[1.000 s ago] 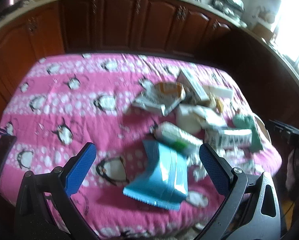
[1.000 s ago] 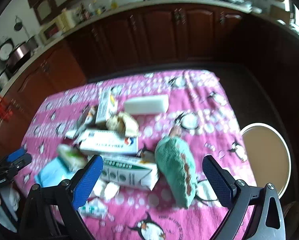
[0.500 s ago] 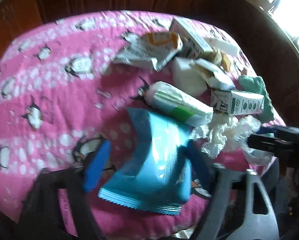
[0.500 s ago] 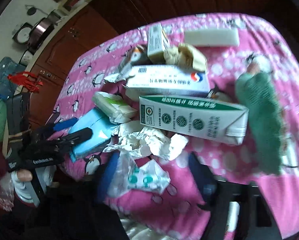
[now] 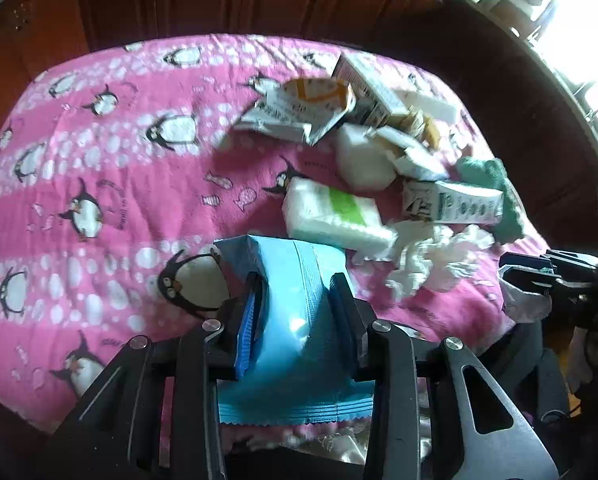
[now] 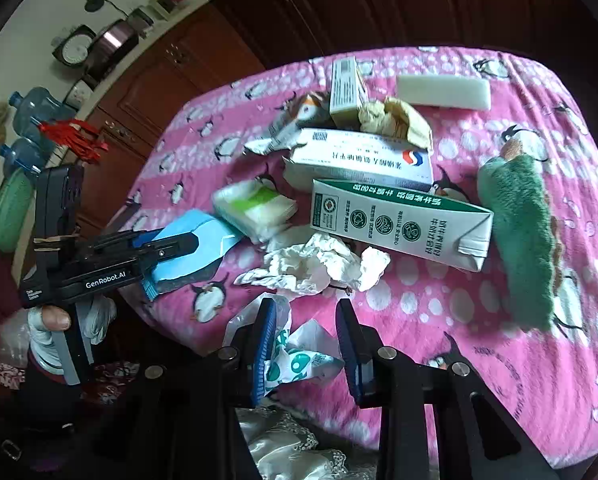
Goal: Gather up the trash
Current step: 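Carry both wrappers over the white bin and open both grippers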
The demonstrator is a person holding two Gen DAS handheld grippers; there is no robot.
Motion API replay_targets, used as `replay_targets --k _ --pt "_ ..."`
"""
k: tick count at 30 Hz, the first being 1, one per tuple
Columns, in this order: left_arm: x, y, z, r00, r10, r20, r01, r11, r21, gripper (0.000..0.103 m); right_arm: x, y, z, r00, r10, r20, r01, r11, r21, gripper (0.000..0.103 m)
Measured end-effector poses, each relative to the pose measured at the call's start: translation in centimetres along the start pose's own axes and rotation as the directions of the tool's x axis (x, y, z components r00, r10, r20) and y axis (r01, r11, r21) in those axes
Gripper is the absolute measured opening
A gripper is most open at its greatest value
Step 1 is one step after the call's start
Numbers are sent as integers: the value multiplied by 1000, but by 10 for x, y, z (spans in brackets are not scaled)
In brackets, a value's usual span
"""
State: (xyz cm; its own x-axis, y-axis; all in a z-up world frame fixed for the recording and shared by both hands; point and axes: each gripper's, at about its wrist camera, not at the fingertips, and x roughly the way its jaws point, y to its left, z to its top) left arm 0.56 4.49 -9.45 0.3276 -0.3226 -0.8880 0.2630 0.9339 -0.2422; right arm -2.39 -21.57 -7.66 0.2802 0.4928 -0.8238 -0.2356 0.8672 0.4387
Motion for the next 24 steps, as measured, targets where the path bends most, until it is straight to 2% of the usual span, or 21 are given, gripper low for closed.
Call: replay_targets --k 6,11,14,19,23,24 --pt "-33 -2 0 998 -29 55 29 1000 -2 33 -44 -10 2 994 -8 105 5 1000 27 29" --pt "-46 -26 7 995 -57 79 54 998 40 33 -79 -44 6 978 -63 198 40 992 116 29" --pt "-46 -52 21 992 -86 89 79 993 84 33 -96 -70 6 964 -118 239 75 980 183 29" --pt "-33 -108 50 983 -170 71 157 975 160 33 -125 -132 2 932 -242 268 154 938 310 29" --pt "-15 -157 74 959 -281 25 270 942 201 33 -134 -183 -6 916 -311 254 189 892 410 29" --pt "-10 -165 79 958 -287 15 278 939 203 33 -135 -192 -9 913 -325 247 199 883 426 29"
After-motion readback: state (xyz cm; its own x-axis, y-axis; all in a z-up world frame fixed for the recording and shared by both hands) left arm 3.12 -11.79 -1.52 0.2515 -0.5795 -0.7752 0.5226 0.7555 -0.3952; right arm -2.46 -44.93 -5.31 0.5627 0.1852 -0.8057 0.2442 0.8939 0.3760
